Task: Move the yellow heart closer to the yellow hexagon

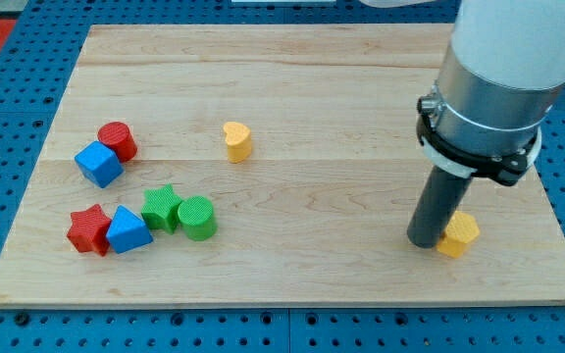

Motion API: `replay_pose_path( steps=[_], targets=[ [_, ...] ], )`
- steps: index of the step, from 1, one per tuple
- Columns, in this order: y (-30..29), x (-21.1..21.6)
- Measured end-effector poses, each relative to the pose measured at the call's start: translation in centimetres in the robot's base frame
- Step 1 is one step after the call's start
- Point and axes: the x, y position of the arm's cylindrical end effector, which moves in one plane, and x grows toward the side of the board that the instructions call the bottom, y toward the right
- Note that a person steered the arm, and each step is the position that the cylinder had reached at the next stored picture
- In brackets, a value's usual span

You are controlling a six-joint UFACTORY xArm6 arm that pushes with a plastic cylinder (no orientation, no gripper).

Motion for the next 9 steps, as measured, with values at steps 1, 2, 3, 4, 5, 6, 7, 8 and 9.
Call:
replay_pose_path(
  steps=[1, 2, 3, 4, 5, 6, 7, 8, 9],
  targets=[
    [2.1, 0.0],
    [1.7, 0.0],
    [-1.1, -0.8],
    [-5.2, -2.7],
    [-10.3, -3.9],
    [-15.8, -5.7],
    [-20.2, -8.4],
    [-22.5, -11.4],
    [-22.4, -13.5]
  ],
)
